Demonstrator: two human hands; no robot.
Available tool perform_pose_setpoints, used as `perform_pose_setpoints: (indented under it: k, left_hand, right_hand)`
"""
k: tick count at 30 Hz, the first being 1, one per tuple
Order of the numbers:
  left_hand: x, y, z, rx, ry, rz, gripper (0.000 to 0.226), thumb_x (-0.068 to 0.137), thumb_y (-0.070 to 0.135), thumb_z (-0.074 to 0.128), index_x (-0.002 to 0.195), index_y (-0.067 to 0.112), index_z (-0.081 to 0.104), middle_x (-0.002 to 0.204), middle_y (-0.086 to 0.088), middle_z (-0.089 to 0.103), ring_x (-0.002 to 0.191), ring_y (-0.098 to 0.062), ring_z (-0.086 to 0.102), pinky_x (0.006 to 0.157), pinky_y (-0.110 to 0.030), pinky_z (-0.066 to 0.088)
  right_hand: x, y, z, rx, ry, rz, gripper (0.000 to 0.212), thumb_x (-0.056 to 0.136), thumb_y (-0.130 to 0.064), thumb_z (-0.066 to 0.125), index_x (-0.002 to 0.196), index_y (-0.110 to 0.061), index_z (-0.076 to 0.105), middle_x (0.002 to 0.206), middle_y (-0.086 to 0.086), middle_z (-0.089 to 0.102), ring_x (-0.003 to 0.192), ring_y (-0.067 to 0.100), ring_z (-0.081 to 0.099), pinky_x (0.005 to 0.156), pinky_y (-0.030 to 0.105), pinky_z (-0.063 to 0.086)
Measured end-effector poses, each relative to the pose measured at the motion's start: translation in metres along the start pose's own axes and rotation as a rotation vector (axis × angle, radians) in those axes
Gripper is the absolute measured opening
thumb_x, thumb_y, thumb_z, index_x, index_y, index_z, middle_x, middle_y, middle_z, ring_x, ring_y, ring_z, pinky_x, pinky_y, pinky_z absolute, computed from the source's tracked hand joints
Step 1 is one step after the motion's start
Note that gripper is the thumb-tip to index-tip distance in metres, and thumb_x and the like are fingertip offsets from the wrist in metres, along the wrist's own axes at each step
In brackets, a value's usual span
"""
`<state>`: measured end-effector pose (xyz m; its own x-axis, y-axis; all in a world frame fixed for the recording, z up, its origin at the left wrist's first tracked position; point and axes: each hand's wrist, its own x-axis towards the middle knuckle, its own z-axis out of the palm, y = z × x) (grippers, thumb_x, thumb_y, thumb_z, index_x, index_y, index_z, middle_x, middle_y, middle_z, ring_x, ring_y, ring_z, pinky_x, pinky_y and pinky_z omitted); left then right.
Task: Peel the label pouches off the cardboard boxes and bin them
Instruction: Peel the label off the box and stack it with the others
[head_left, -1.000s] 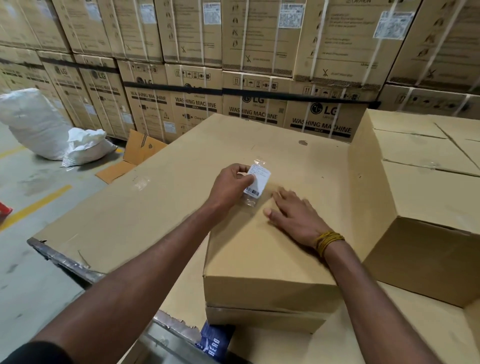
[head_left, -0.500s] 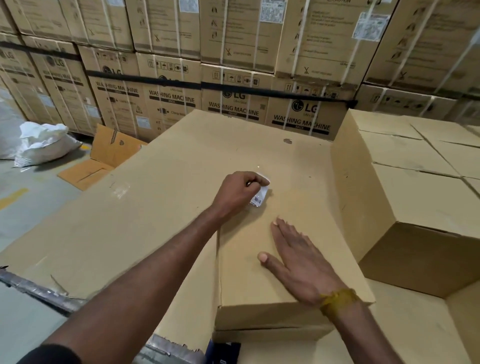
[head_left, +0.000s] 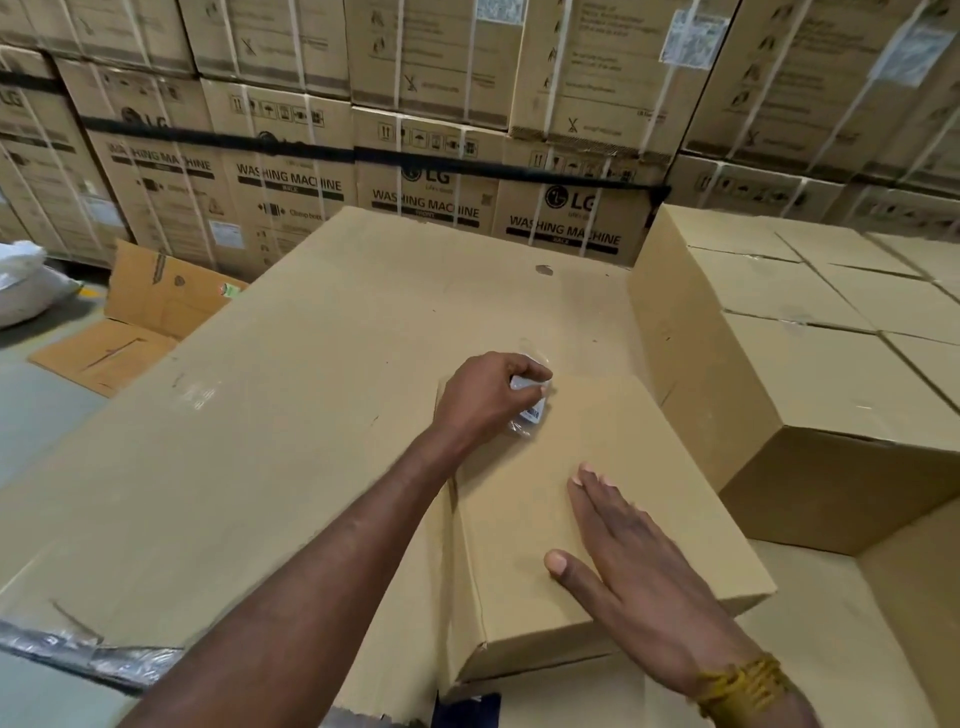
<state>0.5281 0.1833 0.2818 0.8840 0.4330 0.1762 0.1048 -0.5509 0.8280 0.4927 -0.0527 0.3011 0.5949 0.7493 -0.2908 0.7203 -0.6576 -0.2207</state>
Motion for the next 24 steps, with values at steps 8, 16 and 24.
perform_pose_setpoints:
  k: [8,16,24]
  left_hand:
    - [-0.003,0.0,-0.002,0.022,-0.016,0.042,0.026,0.09,0.02,0.062,0.111,0.028,0.076,0.113,0.015,0.073,0.104,-0.001,0.064,0.08,-0.02,0.048]
    - [-0.004,0.0,-0.001,-0.007,-0.029,-0.006,0.03,0.086,0.018,0.059,0.107,0.029,0.077,0.109,0.014,0.074,0.085,-0.008,0.07,0.079,-0.037,0.059]
    - [-0.007,0.003,-0.004,0.039,-0.007,0.017,0.029,0.087,0.017,0.061,0.107,0.029,0.077,0.11,0.013,0.074,0.098,-0.004,0.066,0.08,-0.027,0.054]
  right_hand:
    - [0.047,-0.002,-0.004,0.04,0.109,0.032,0.082,0.095,-0.068,0.014,0.157,-0.023,-0.013,0.163,-0.007,-0.022,0.15,0.006,-0.016,0.12,0.025,-0.009]
    - [-0.02,-0.023,0.006,0.005,-0.03,0.042,0.083,0.084,-0.075,0.003,0.15,-0.033,-0.027,0.153,-0.022,-0.036,0.143,-0.001,-0.028,0.12,0.026,-0.011]
    - [0.048,-0.006,-0.005,0.035,0.111,0.018,0.078,0.098,-0.065,0.016,0.158,-0.023,-0.012,0.164,-0.006,-0.021,0.151,0.008,-0.014,0.122,0.028,-0.008]
